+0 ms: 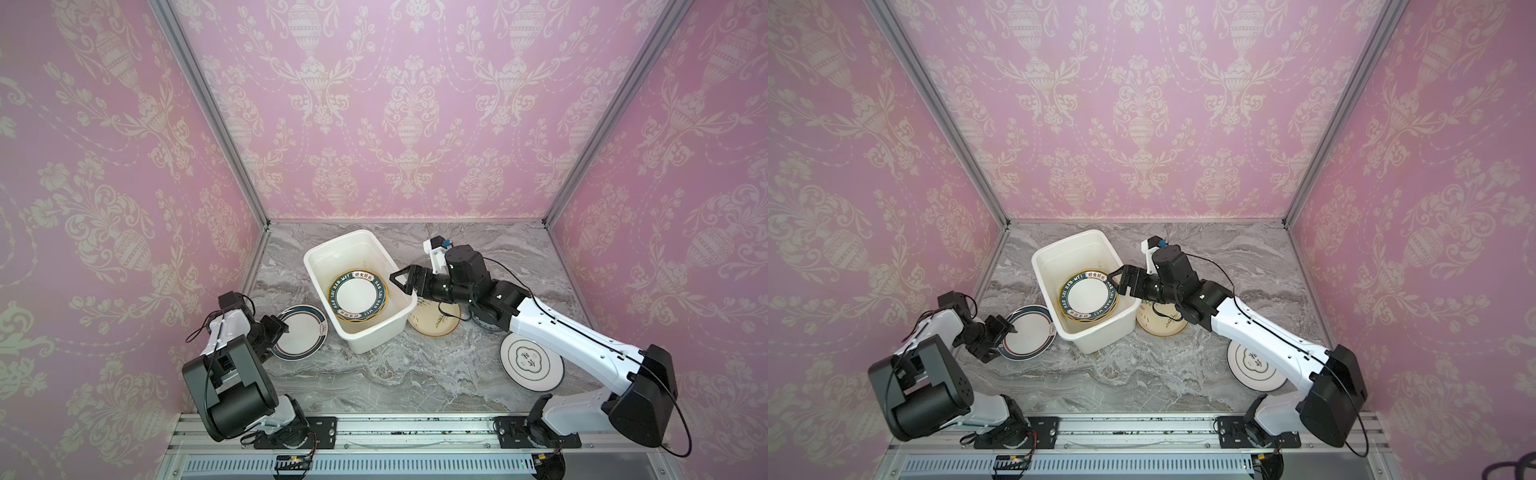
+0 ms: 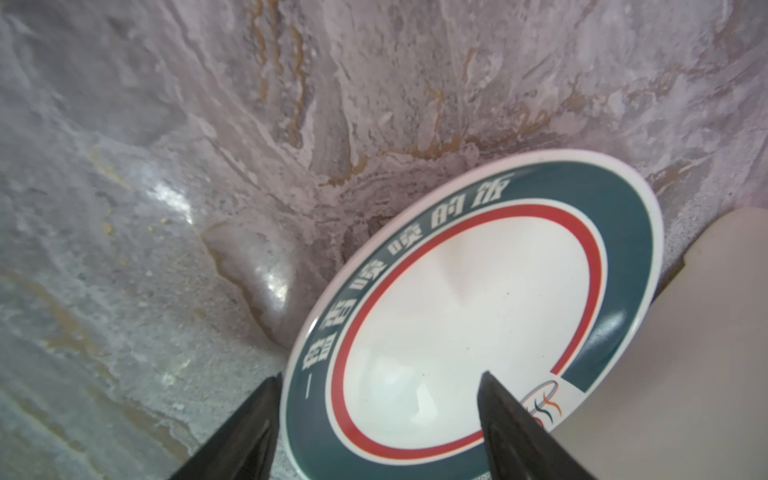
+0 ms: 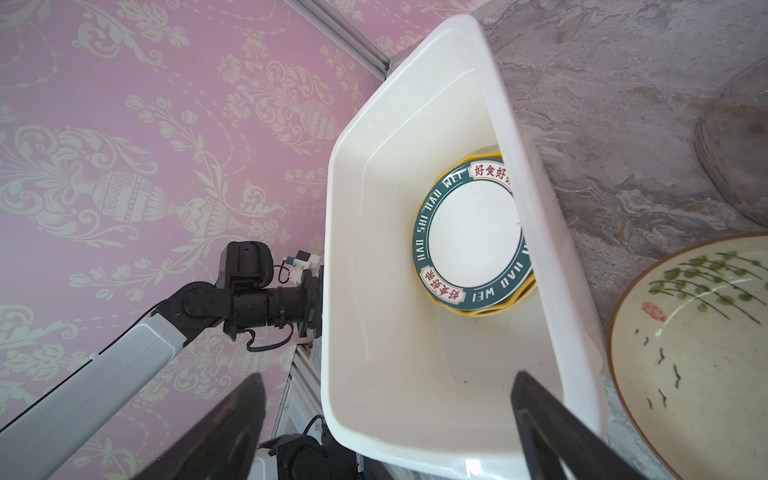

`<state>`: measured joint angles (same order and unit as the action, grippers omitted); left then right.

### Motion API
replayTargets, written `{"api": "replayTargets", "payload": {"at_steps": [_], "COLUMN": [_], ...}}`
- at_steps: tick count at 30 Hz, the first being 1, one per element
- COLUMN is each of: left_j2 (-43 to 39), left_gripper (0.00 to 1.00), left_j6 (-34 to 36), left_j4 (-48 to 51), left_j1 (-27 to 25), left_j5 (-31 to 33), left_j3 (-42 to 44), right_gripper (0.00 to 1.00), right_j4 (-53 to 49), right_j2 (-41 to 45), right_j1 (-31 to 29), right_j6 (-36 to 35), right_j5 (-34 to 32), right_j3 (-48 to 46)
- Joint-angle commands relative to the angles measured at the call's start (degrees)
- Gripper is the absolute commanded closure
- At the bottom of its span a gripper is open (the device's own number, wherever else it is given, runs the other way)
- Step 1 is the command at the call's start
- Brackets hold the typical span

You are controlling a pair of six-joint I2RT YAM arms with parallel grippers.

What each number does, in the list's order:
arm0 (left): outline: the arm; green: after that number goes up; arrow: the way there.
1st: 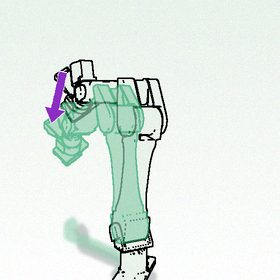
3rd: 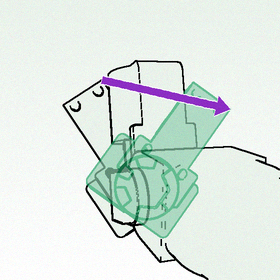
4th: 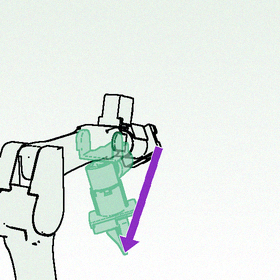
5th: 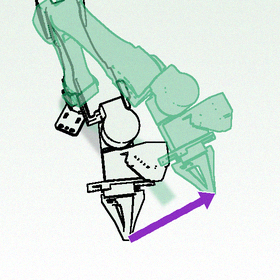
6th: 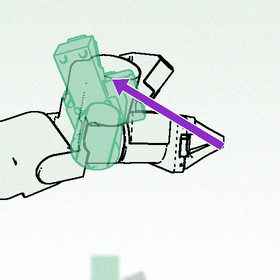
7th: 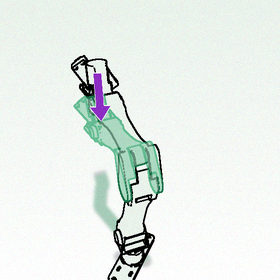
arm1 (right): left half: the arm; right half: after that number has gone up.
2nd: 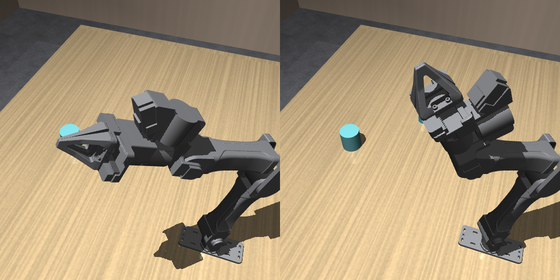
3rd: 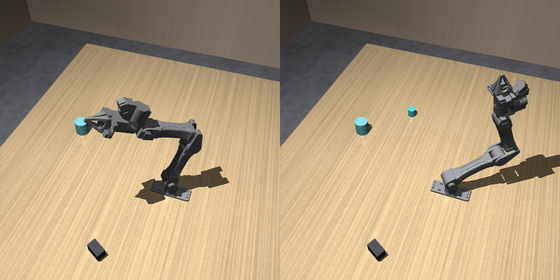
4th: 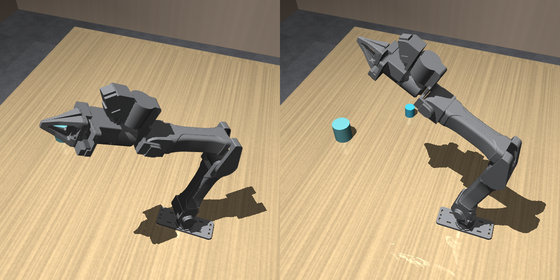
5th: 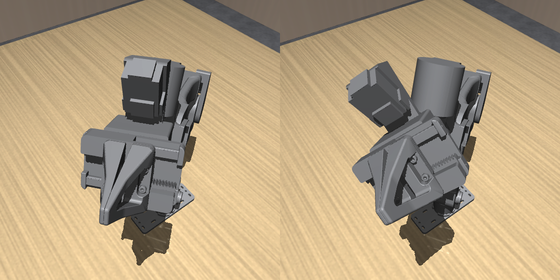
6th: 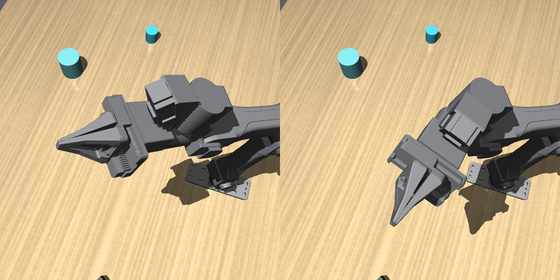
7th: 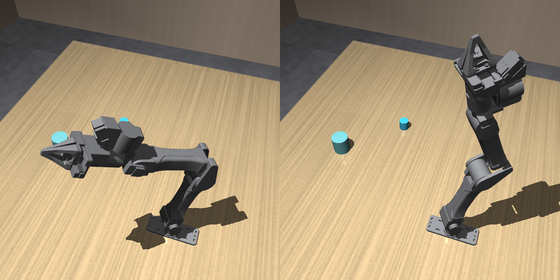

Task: Place the plates into the plastic bin on the countertop
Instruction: 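Close the left gripper on the rim of the red-striped plate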

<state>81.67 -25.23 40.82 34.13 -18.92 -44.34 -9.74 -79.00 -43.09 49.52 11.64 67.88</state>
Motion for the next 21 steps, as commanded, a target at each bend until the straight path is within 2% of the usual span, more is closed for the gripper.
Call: {"api": "replayTargets", "payload": {"at_steps": [1,10,15,21], "left_j2": [0.7,0.2,-1.0,-3.8], "left_gripper": [0.29,0.37,0.41,0.5], "left_j6": [2.9,4.7,5.6,2.8], "left_j4": [-2.7,-6.6,-6.3,-7.9], "left_j1": [0.8,0.8,0.8,0.8], "left_j5": [-4.4,-13.4,-15.5,-19.6], "left_j3": [1.5,2.0,1.7,1.6], "right_gripper": [0.07,0.07,0.07,0.07], "right_j4": [1.1,1.5,3.1,3.7], "right_j2": [-0.9,-2.6,-3.1,-4.1], "right_j1": [0.3,0.4,0.3,0.3], "right_j6": [0.4,0.9,1.9,2.2], "right_j5": [0.0,-0.1,-0.1,0.1], "right_j3": [0.9,2.1,0.9,-0.1]}}
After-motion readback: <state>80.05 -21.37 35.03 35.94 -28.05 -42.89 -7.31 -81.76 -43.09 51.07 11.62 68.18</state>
